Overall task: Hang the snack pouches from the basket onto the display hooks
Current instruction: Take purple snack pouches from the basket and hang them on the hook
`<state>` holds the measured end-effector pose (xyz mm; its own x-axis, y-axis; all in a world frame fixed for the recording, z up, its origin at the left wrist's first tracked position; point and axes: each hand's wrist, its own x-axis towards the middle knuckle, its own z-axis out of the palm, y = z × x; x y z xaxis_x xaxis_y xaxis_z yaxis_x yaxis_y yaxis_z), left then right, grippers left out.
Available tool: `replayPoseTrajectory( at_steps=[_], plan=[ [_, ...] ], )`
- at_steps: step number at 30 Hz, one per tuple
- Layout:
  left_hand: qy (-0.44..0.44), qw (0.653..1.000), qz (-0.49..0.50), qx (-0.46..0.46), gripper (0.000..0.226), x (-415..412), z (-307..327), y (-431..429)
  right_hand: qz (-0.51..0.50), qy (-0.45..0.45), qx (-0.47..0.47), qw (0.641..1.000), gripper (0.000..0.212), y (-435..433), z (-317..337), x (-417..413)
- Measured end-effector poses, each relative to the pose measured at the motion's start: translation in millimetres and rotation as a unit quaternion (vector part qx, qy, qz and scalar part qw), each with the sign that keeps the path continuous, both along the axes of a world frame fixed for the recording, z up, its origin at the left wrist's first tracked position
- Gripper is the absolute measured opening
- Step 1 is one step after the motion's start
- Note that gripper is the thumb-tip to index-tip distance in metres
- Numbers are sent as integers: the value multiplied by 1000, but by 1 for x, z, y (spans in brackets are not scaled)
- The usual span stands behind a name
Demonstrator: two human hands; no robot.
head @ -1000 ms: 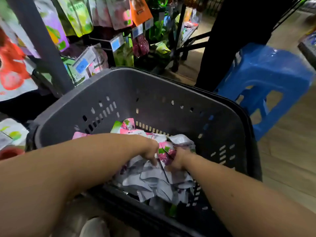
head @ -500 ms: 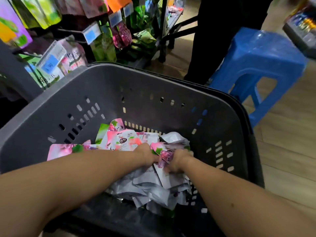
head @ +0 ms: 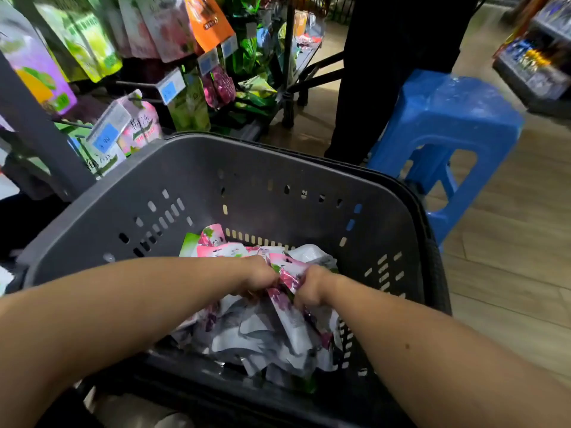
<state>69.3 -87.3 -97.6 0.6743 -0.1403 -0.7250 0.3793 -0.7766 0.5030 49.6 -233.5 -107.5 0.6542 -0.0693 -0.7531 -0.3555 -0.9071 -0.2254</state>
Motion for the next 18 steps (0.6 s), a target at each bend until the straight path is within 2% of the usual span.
replayPoseTrajectory(
  at_steps=[2,5,8,9,11,14,16,18],
  plan=[
    [3,997,30,-64,17,-2,24,4,-8,-45,26,999,63,2,20,4],
    [-30,988,66,-135,25,-1,62,17,-40,-108,97,989,35,6,65,6],
    [-103,978,100,-152,26,-3,96,39,-70,-170,160,970,9,10,99,2],
    [-125,974,112,-149,21,-7,107,45,-70,-191,180,962,8,13,105,-1],
    [-173,965,141,-137,14,-16,124,57,-53,-225,215,949,22,20,114,-5],
    [-219,940,216,-148,15,-25,137,67,-10,-243,255,936,46,30,124,-11],
    [-223,927,238,-185,15,-31,144,68,27,-261,260,929,59,34,133,-16],
    [-208,920,253,-216,16,-32,142,70,54,-263,264,926,61,33,143,-23]
  ],
)
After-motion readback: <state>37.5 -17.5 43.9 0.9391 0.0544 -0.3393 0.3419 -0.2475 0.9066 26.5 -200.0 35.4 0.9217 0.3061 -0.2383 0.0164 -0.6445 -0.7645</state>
